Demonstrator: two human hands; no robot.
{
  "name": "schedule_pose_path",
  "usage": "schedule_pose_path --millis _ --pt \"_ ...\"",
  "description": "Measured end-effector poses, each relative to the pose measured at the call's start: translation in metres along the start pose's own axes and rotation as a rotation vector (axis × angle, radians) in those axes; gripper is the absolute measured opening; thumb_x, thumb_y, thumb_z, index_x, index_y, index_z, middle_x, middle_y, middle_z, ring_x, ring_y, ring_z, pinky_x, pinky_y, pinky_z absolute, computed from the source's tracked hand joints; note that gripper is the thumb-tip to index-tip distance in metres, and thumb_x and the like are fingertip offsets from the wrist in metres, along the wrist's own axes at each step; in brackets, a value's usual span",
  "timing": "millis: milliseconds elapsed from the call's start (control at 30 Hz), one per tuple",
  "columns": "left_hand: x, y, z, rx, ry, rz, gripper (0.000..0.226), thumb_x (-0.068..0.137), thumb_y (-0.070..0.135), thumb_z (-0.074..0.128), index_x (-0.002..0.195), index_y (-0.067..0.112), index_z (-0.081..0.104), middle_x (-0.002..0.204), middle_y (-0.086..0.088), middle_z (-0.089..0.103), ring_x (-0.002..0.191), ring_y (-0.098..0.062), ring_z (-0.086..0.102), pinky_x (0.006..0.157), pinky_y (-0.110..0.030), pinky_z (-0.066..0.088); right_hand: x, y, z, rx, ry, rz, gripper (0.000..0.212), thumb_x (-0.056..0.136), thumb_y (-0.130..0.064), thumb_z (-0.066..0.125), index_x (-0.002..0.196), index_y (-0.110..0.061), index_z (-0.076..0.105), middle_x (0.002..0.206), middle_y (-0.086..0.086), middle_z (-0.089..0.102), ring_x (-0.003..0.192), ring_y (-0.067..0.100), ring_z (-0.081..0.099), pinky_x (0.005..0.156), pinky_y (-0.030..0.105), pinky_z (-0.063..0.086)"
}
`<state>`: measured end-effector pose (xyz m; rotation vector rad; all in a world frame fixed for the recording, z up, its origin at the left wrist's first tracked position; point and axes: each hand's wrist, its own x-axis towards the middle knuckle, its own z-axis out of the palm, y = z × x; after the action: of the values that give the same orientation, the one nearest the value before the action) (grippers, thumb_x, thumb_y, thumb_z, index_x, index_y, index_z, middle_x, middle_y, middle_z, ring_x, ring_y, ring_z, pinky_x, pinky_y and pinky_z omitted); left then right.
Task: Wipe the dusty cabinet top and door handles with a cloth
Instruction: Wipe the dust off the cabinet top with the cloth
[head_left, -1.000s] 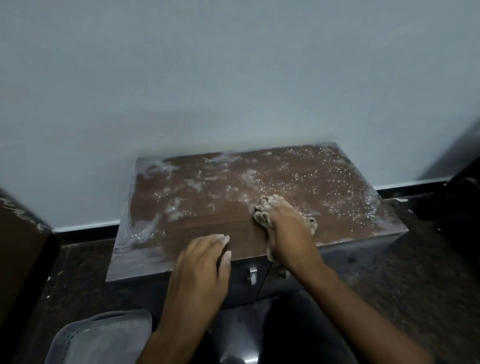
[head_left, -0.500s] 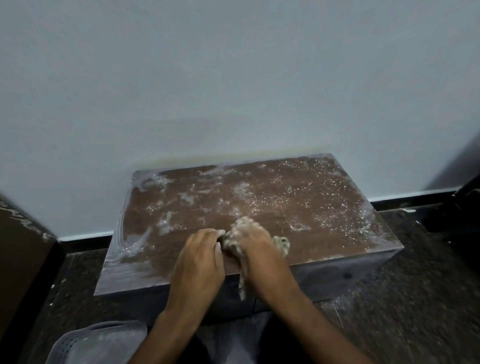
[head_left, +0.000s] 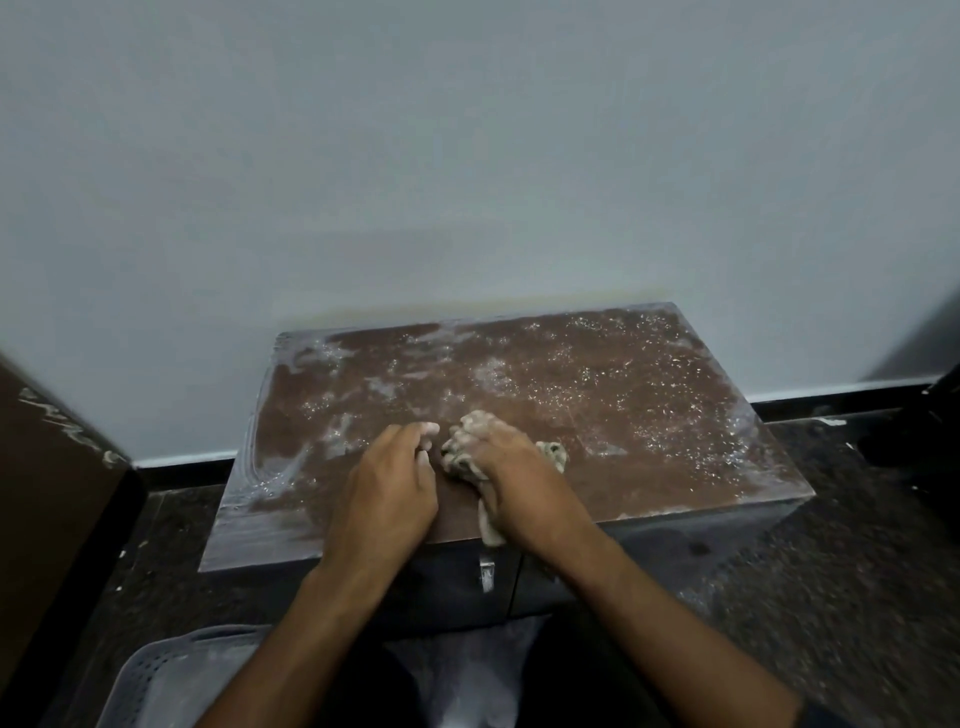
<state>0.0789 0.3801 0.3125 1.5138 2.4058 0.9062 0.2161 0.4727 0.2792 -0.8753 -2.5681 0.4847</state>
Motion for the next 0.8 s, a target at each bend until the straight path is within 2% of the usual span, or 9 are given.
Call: schedule_pose_path --millis 67,133,233,367,433,567,667,733,800 --pt "-0.002 -0.004 0.001 0.001 -0.007 0.004 0.032 0.097 0.014 0.050 0.126 0.022 0.063 0.121 0.007 0.063 0.108 -0.011 0.060 0.088 -0.018 0.041 0.021 0.018 -0.006 -0.036 0.071 0.136 0.033 0.096 -0.011 0.057 0.128 -0.013 0.063 0.140 0.010 0.056 0.134 0.028 0.046 0.117 0.039 0.033" --pt "-0.004 -0.005 0.001 0.012 -0.012 0.001 0.032 0.097 0.013 0.050 0.124 0.022 0.065 0.122 0.008 0.064 0.110 -0.011 0.060 0.089 -0.016 0.039 0.037 0.019 -0.006 -0.079 0.110 0.221 0.037 0.098 -0.015 0.055 0.135 -0.015 0.057 0.144 0.008 0.052 0.138 0.027 0.043 0.120 0.041 0.029" --pt "-0.005 -0.004 0.001 0.029 0.019 -0.003 0.033 0.097 0.013 0.050 0.127 0.020 0.063 0.123 0.005 0.064 0.109 -0.015 0.061 0.084 -0.017 0.038 0.019 -0.005 0.000 -0.027 0.037 0.050 0.033 0.091 -0.008 0.057 0.120 -0.021 0.066 0.128 0.004 0.060 0.123 0.021 0.049 0.114 0.037 0.036" --pt "-0.002 -0.006 0.003 -0.027 -0.013 0.028 0.034 0.097 0.013 0.049 0.128 0.021 0.061 0.123 0.008 0.062 0.111 -0.009 0.057 0.090 -0.019 0.042 -0.019 -0.006 -0.012 0.079 -0.081 -0.122 0.046 0.091 -0.008 0.058 0.137 -0.016 0.058 0.150 0.005 0.048 0.144 0.021 0.035 0.122 0.033 0.021" --pt "-0.002 -0.007 0.005 -0.022 -0.043 0.044 0.035 0.098 0.014 0.048 0.130 0.022 0.060 0.125 0.008 0.063 0.115 -0.009 0.056 0.096 -0.023 0.045 0.004 0.020 -0.016 0.023 -0.024 -0.037 0.040 0.094 -0.009 0.057 0.131 -0.020 0.062 0.148 0.002 0.050 0.139 0.020 0.041 0.120 0.029 0.021" --pt "-0.003 -0.007 0.002 -0.048 -0.001 0.047 0.035 0.097 0.012 0.049 0.129 0.021 0.061 0.126 0.009 0.062 0.118 -0.009 0.054 0.100 -0.024 0.043 0.070 0.039 -0.002 -0.044 0.065 0.209 0.038 0.099 -0.018 0.053 0.137 -0.016 0.055 0.149 0.010 0.048 0.142 0.027 0.037 0.122 0.041 0.024" --pt "-0.002 -0.010 -0.005 -0.068 0.086 0.033 0.034 0.095 0.010 0.050 0.127 0.019 0.060 0.124 0.008 0.060 0.115 -0.009 0.053 0.099 -0.024 0.042 0.067 -0.001 0.017 -0.007 -0.049 0.017 0.038 0.089 -0.009 0.057 0.124 -0.024 0.063 0.134 0.005 0.058 0.129 0.023 0.047 0.119 0.037 0.030" --pt "-0.001 -0.017 -0.010 -0.083 0.113 0.015 0.030 0.095 0.011 0.051 0.123 0.020 0.060 0.119 0.009 0.059 0.110 -0.006 0.052 0.097 -0.026 0.045 0.051 -0.013 0.014 0.033 -0.125 -0.152 0.047 0.091 -0.010 0.058 0.138 -0.018 0.056 0.148 0.004 0.049 0.140 0.019 0.037 0.122 0.025 0.016" --pt "-0.003 -0.023 -0.014 -0.105 0.104 0.026 0.030 0.096 0.013 0.051 0.123 0.023 0.060 0.119 0.013 0.058 0.108 0.000 0.049 0.094 -0.016 0.041 0.046 0.000 0.001 0.068 -0.133 -0.183 0.047 0.094 -0.011 0.057 0.140 -0.022 0.055 0.152 -0.002 0.045 0.145 0.013 0.032 0.122 0.021 0.012"
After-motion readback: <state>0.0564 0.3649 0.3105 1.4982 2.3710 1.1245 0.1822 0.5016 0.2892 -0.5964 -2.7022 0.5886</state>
